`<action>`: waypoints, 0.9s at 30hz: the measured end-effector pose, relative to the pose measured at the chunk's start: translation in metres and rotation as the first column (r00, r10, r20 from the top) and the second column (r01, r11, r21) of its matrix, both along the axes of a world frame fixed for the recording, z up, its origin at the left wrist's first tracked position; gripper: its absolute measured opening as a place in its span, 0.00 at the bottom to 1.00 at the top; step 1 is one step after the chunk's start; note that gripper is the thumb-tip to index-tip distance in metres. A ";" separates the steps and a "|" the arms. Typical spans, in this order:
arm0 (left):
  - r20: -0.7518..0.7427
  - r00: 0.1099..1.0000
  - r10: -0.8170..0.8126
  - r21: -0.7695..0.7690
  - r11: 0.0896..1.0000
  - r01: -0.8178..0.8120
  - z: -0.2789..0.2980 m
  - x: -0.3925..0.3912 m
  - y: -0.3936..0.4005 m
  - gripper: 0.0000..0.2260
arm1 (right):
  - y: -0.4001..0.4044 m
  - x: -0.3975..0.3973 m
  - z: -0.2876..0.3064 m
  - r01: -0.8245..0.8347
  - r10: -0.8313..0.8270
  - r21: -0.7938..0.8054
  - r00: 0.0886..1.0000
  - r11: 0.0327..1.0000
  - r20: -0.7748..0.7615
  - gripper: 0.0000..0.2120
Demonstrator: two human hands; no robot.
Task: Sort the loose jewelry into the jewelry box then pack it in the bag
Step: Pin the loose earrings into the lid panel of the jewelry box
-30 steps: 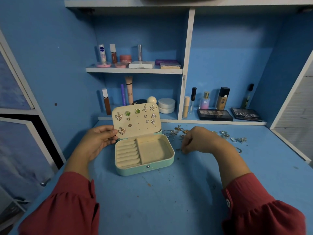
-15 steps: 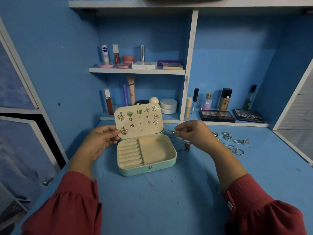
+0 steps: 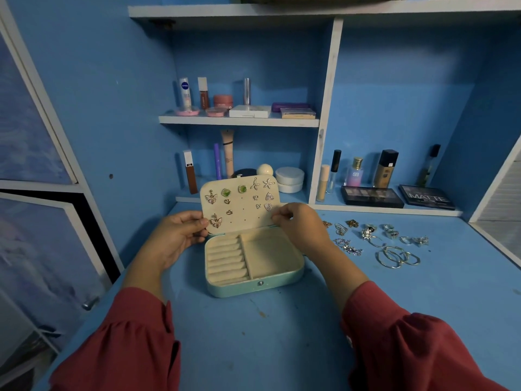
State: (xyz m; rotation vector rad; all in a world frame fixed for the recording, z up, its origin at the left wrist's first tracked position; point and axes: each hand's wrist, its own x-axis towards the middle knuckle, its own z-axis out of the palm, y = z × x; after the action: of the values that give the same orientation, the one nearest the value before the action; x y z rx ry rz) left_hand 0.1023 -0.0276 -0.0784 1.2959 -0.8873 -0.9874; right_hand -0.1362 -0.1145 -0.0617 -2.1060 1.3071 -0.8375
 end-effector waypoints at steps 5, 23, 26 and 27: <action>0.004 1.000 -0.001 0.001 1.000 0.001 0.000 0.000 0.001 0.08 | -0.001 0.000 -0.005 0.027 -0.030 0.054 0.999 0.998 0.046 0.09; 0.026 0.999 -0.023 -0.016 1.000 0.023 0.001 -0.002 0.004 0.07 | -0.002 0.008 -0.009 0.067 -0.082 0.086 0.979 0.994 0.187 0.04; 0.028 0.999 -0.030 -0.020 0.999 0.030 0.002 -0.002 0.005 0.07 | -0.004 0.007 -0.007 0.104 -0.128 0.113 0.963 0.988 0.236 0.06; 0.027 0.999 -0.028 -0.021 0.999 0.028 0.002 -0.003 0.005 0.07 | -0.004 0.007 -0.007 0.113 -0.143 0.132 0.959 0.985 0.245 0.07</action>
State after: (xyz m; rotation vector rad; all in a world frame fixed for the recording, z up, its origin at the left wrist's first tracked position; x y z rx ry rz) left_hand 0.0997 -0.0230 -0.0764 1.2845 -0.9362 -0.9824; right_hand -0.1291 -0.1185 -0.0682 -1.7729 1.3300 -1.0220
